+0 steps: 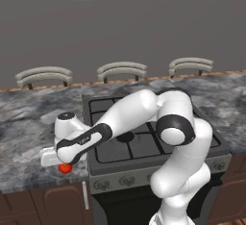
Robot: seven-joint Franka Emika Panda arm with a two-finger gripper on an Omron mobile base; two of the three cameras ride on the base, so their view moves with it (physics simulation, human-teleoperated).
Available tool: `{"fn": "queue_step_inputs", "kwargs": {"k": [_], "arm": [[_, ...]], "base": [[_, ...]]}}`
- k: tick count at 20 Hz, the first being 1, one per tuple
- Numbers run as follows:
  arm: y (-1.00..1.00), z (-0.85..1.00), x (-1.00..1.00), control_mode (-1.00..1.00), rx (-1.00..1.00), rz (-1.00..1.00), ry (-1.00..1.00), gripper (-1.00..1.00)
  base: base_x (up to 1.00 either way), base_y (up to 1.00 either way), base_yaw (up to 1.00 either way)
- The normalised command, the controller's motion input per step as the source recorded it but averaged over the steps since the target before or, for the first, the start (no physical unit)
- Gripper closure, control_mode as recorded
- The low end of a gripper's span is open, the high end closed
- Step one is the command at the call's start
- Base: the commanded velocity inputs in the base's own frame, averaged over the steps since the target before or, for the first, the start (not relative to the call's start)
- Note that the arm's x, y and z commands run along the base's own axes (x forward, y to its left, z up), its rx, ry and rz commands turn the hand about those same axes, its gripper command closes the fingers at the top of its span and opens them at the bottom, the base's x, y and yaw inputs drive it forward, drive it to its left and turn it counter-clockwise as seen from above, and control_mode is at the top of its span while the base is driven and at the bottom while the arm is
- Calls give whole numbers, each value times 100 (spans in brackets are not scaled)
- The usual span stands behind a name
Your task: Place the pan on the front right burner on the stove. Then place the tomato and the onion in the pan and turn on the front right burner.
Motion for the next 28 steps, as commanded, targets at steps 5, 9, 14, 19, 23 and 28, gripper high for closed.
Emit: {"fn": "queue_step_inputs", "kwargs": {"k": [5, 9, 14, 19, 23, 28], "arm": [[1, -2, -1, -100, 0, 0, 0, 100], [2, -6, 0, -100, 0, 0, 0, 100], [0, -11, 0, -100, 0, 0, 0, 100], [0, 4, -2, -100, 0, 0, 0, 100], [0, 36, -4, -100, 0, 0, 0, 100], [0, 38, 0, -100, 0, 0, 0, 100]], "base": [[0, 0, 0], [0, 0, 0], [0, 0, 0], [0, 0, 0], [0, 0, 0], [0, 0, 0]]}}
